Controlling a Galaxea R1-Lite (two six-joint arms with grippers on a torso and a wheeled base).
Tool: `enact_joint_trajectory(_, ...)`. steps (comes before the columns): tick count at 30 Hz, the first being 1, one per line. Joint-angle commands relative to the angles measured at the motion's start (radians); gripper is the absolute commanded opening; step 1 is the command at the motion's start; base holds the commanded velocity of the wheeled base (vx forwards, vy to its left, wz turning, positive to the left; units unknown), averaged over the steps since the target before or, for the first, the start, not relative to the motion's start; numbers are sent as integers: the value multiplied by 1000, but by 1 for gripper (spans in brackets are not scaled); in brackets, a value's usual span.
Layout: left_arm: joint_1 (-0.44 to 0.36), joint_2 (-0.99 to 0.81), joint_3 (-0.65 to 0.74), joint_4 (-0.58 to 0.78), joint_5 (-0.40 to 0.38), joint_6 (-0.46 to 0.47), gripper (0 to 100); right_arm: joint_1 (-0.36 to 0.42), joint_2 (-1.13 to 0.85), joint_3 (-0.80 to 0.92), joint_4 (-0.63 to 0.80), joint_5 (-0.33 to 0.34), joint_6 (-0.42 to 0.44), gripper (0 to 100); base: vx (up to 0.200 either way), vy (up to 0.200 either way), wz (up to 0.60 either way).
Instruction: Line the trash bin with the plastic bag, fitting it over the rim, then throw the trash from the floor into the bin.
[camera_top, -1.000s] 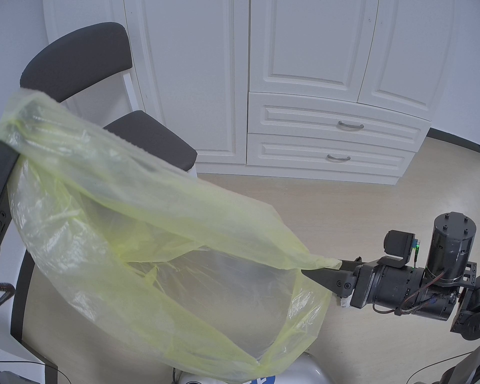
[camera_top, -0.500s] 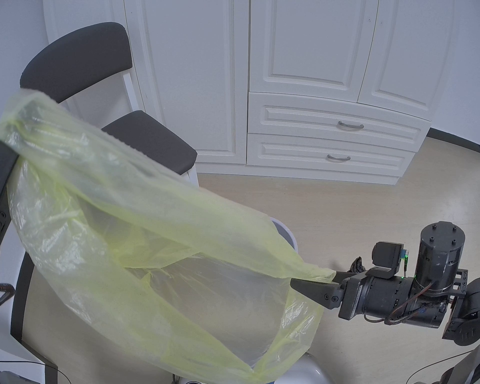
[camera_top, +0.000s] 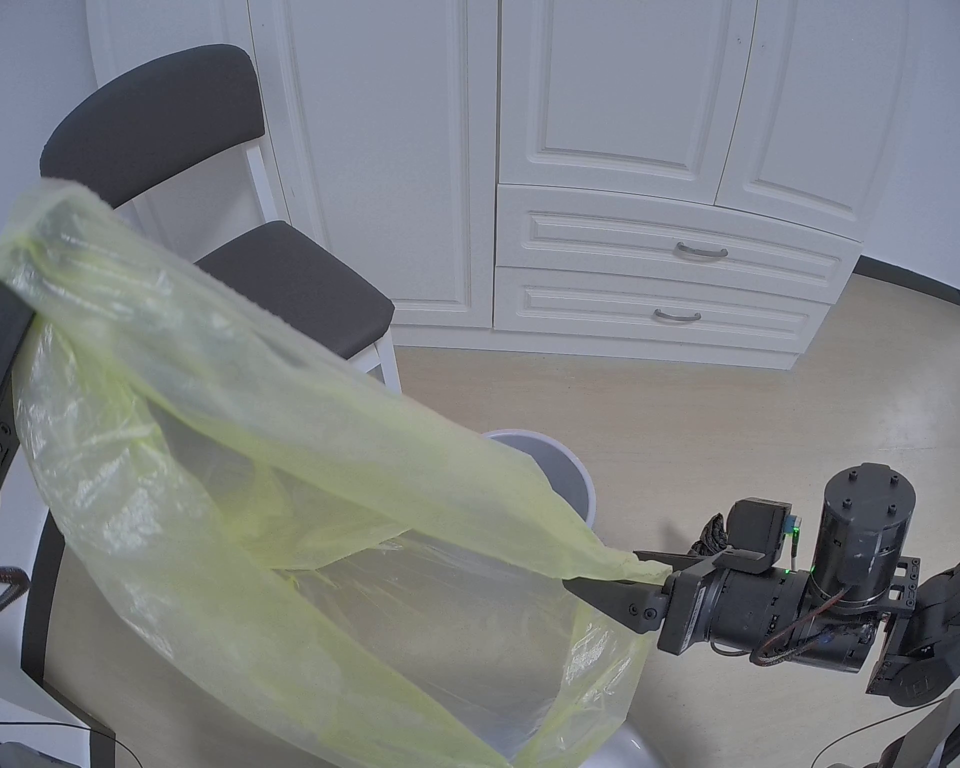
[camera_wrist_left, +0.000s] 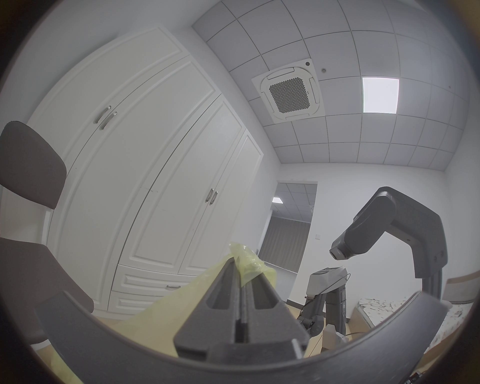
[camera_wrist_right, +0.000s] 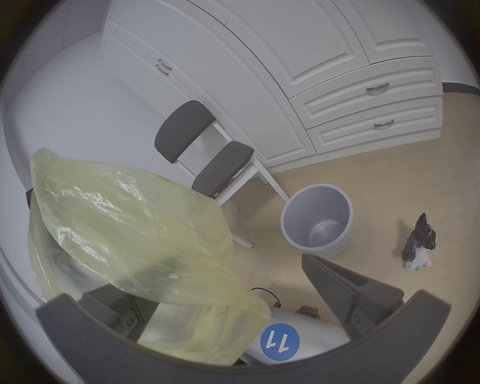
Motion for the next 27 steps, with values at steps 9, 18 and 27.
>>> enact_joint_trajectory(9, 0, 1, 3, 0, 0, 0, 0, 1, -22, 10, 0, -10, -9, 100, 0, 0, 0)
enact_joint_trajectory(18, 0, 1, 6, 0, 0, 1, 0, -9, -61, 22, 15, -14, -17, 100, 0, 0, 0)
enact_joint_trajectory(27, 1, -2, 4, 0, 0, 3, 0, -12, -87, 48, 17, -12, -63, 100, 0, 0, 0)
